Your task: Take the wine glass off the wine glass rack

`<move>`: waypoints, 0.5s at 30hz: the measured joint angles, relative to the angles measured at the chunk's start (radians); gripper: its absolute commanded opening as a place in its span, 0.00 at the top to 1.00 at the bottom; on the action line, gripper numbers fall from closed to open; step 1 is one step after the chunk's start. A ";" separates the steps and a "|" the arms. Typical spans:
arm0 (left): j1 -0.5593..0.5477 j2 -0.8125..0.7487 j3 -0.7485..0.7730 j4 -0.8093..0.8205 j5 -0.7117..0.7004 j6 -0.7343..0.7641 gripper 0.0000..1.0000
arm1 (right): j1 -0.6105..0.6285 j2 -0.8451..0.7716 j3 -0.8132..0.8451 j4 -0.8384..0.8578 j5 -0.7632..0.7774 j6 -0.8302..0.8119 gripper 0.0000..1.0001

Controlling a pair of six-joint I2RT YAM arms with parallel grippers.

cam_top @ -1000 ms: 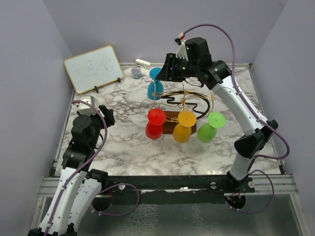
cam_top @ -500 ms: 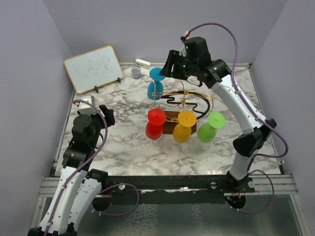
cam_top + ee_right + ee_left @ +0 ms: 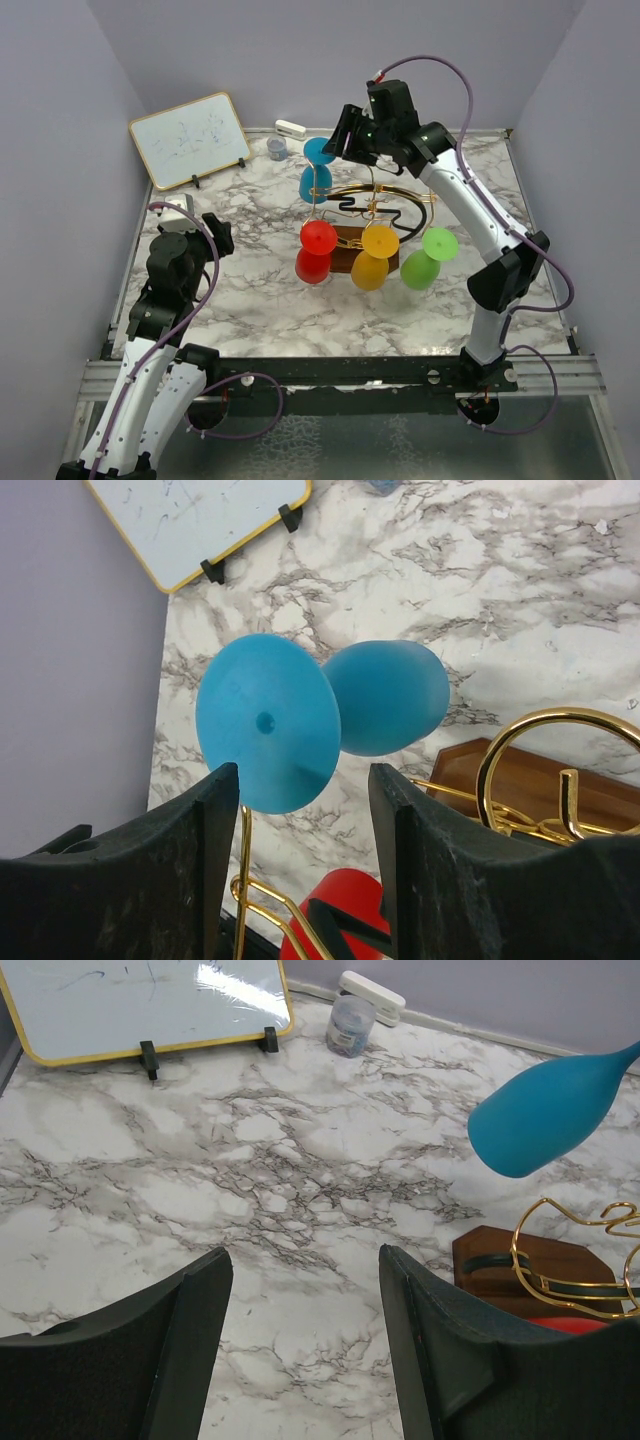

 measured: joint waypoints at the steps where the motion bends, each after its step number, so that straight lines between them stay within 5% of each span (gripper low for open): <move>1: 0.000 0.000 0.000 0.000 0.000 0.000 0.37 | 0.000 0.002 -0.005 0.006 0.000 0.005 0.45; 15: 0.000 0.000 0.000 0.000 0.000 0.000 0.37 | -0.002 0.008 -0.082 0.104 0.003 0.074 0.55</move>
